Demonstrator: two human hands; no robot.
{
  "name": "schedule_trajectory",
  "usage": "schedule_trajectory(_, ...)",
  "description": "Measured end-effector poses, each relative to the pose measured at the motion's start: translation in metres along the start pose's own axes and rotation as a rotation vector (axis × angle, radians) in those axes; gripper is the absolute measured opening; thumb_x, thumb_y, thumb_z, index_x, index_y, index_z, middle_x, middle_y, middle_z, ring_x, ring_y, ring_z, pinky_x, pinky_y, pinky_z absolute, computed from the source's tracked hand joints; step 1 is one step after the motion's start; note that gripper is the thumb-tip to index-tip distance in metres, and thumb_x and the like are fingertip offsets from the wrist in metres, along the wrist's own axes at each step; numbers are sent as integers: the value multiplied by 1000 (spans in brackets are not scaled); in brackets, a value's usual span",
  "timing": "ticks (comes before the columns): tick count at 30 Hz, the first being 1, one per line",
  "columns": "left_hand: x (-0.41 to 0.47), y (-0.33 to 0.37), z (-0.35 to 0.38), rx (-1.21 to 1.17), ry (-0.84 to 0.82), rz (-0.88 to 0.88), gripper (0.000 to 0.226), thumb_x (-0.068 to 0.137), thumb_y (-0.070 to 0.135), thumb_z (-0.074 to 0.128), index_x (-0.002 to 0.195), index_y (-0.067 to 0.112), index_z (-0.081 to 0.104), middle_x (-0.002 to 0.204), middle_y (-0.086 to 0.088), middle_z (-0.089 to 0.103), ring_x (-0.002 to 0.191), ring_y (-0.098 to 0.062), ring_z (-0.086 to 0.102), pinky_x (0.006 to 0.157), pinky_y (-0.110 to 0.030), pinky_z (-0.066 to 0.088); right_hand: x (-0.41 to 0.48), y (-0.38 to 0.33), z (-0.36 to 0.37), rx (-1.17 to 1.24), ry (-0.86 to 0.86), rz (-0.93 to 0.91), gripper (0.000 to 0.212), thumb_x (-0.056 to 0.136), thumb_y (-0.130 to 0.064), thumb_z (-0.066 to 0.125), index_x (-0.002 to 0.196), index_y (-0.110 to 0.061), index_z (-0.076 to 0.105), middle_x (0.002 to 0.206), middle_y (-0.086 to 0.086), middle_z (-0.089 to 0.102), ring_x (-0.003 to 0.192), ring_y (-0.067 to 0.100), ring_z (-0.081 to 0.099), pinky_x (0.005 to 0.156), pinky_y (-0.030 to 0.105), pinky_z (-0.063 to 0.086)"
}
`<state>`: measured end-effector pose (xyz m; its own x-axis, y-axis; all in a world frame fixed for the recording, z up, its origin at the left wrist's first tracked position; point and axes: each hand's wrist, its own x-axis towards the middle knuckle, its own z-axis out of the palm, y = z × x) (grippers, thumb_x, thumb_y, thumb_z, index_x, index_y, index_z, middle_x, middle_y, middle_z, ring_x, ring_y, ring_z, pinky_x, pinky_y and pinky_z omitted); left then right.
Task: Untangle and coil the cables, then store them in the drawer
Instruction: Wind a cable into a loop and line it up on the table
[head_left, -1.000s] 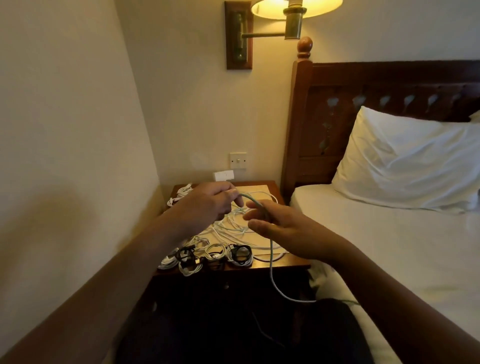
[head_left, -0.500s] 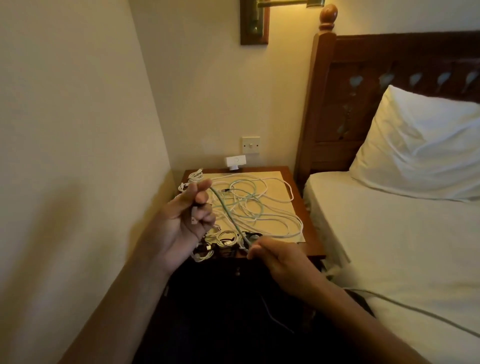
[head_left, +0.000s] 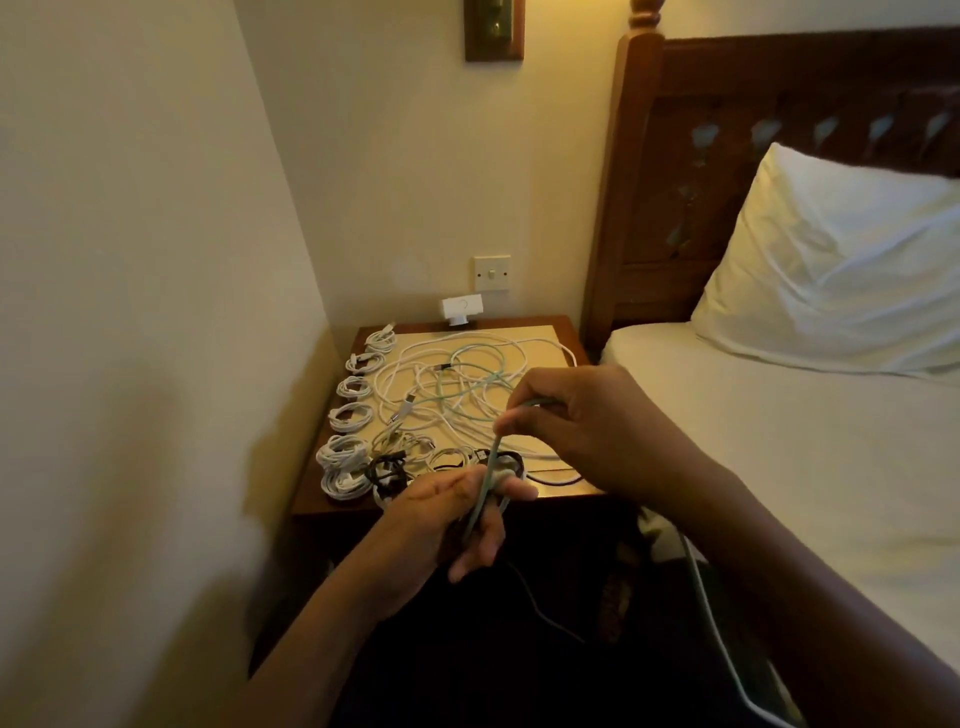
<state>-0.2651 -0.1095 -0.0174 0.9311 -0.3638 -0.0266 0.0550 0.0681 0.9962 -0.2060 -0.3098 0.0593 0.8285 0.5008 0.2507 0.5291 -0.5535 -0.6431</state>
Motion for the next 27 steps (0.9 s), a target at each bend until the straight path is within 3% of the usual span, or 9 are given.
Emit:
schedule_trajectory(4,-14,1,-3,-275,39,31,46,100,37,47,107,0,74,53,-1,37,43,-8,26,47,-26,16,-4,29,21,154,33,89,16,98,-41,63,97,-33,76,91,-15,74,90,0,65,78,26,54)
schedule_trajectory(6,-17,11,-8,-405,95,93,43,103,34,47,108,1,74,53,2,36,44,-8,28,50,-29,17,-16,39,40,180,24,114,20,102,-40,58,98,-32,75,95,-14,73,94,1,65,84,29,54)
schedule_trajectory(9,-11,28,-15,-465,205,170,45,106,31,41,117,1,72,58,0,42,47,-10,30,53,-29,24,-40,38,74,168,-34,126,20,105,-39,53,99,-36,71,91,-9,72,86,8,65,80,38,55)
schedule_trajectory(12,2,33,-10,-342,302,227,43,105,31,42,130,1,61,70,-6,57,53,-14,45,56,-26,41,-55,13,96,73,-119,64,23,107,-44,47,104,-32,66,79,-3,66,71,13,62,68,37,52)
schedule_trajectory(14,9,27,-5,-146,382,225,38,104,30,45,132,9,60,80,-11,65,64,-20,57,66,-27,53,-56,-12,92,-24,-225,40,28,107,-48,42,102,-29,62,78,-6,63,70,10,59,65,31,47)
schedule_trajectory(16,13,21,-4,14,422,196,31,107,29,45,130,17,62,83,-11,68,68,-22,61,69,-24,55,-54,-37,75,-100,-288,25,31,107,-50,40,97,-28,60,81,-9,62,73,6,57,67,29,44)
schedule_trajectory(20,4,4,-5,181,318,82,33,110,32,42,108,16,71,72,-12,63,56,-18,55,58,-25,47,-34,-57,23,-136,-215,-1,24,102,-48,52,103,-31,69,84,-13,67,76,3,61,68,20,47)
schedule_trajectory(23,-10,-6,1,2,200,51,50,108,40,35,106,9,74,61,-9,50,47,-15,36,48,-28,24,-7,-39,1,-56,-53,30,19,94,-46,66,103,-32,76,90,-14,73,82,3,64,71,25,54)
schedule_trajectory(27,-28,4,2,-145,112,82,56,101,46,43,112,-1,72,57,-5,39,52,-21,20,54,-38,13,3,7,18,52,91,92,16,95,-45,67,100,-34,77,99,-14,75,91,-1,65,78,27,57)
